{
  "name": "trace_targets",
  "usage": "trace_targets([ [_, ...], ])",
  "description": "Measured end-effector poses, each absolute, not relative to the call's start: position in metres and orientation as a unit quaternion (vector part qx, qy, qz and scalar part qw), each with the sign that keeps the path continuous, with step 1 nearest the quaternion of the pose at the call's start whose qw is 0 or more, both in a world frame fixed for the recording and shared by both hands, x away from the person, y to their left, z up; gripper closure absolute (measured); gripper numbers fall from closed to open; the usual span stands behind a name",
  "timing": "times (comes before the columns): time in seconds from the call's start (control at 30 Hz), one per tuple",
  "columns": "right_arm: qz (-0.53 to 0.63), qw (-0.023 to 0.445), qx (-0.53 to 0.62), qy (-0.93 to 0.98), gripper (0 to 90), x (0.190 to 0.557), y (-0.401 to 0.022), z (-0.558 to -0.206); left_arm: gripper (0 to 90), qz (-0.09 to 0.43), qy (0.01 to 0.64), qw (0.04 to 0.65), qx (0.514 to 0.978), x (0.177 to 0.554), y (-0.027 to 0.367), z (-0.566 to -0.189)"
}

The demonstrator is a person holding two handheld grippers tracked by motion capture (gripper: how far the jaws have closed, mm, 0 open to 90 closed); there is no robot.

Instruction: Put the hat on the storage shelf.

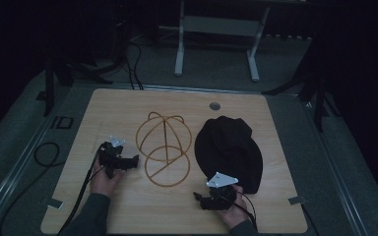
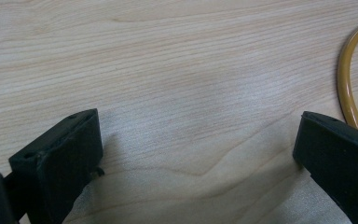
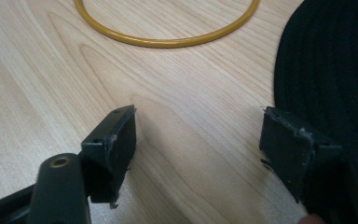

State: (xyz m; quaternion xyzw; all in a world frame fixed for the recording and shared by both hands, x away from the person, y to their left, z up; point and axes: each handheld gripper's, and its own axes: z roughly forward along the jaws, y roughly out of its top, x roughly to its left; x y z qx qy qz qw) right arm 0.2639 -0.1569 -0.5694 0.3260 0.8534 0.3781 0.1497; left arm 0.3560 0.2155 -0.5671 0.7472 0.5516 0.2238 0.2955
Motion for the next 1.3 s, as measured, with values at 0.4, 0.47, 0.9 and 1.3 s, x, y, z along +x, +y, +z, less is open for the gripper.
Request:
trace_targets([
  [0.4, 0.381, 0.152, 0.328, 0.851, 32.9, 0.261, -0.156, -0.569, 1.5, 0.224, 0.552, 0.296, 0.747, 0.356, 0.216, -0.567],
  [0.47, 0.381, 0.156, 0.340, 0.846, 36.0, 0.260, -0.155, -0.569, 1.5, 0.224, 0.552, 0.296, 0.747, 0.356, 0.216, -0.567],
  [0.9, 0.365, 0.148, 0.336, 0.856, 46.7, 0.260, -0.154, -0.564, 1.5, 0.224, 0.552, 0.295, 0.747, 0.356, 0.216, -0.567],
  [1.3, 0.329, 0.130, 0.324, 0.877, 52.6, 0.261, -0.154, -0.553, 1.5, 0.224, 0.552, 0.295, 0.747, 0.356, 0.216, -0.567],
])
